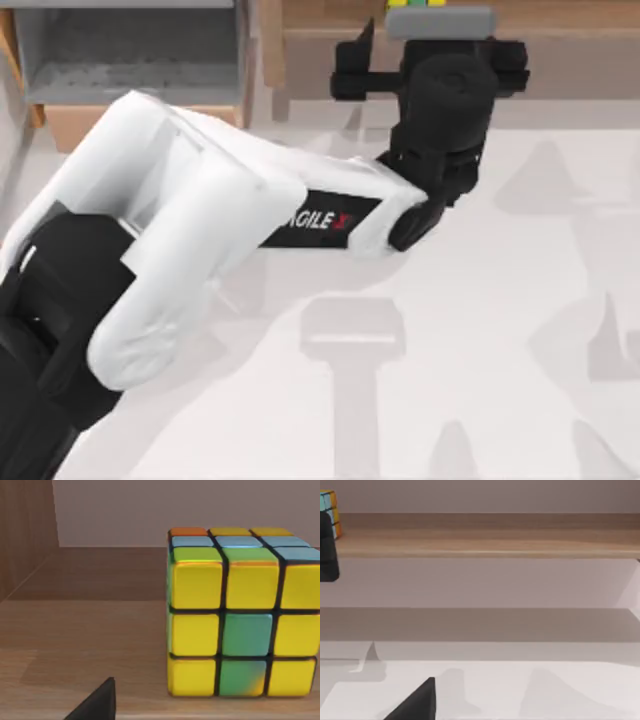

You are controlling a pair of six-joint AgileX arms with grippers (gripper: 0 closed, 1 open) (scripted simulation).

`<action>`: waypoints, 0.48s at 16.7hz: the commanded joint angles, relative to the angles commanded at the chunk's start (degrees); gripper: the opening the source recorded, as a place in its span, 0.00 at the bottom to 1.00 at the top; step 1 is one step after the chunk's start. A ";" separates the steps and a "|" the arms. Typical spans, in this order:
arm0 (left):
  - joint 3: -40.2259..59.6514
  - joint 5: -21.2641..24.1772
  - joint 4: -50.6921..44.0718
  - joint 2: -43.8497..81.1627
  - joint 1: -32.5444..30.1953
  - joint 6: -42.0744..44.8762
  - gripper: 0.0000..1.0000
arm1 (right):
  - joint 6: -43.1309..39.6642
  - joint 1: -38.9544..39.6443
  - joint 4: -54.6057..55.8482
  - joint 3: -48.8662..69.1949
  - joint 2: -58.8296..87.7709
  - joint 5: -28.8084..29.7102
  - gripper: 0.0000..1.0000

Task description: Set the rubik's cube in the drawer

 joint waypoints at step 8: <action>15.46 3.43 -7.96 6.89 3.52 0.13 1.00 | 0.00 0.00 0.00 0.00 0.00 0.00 1.00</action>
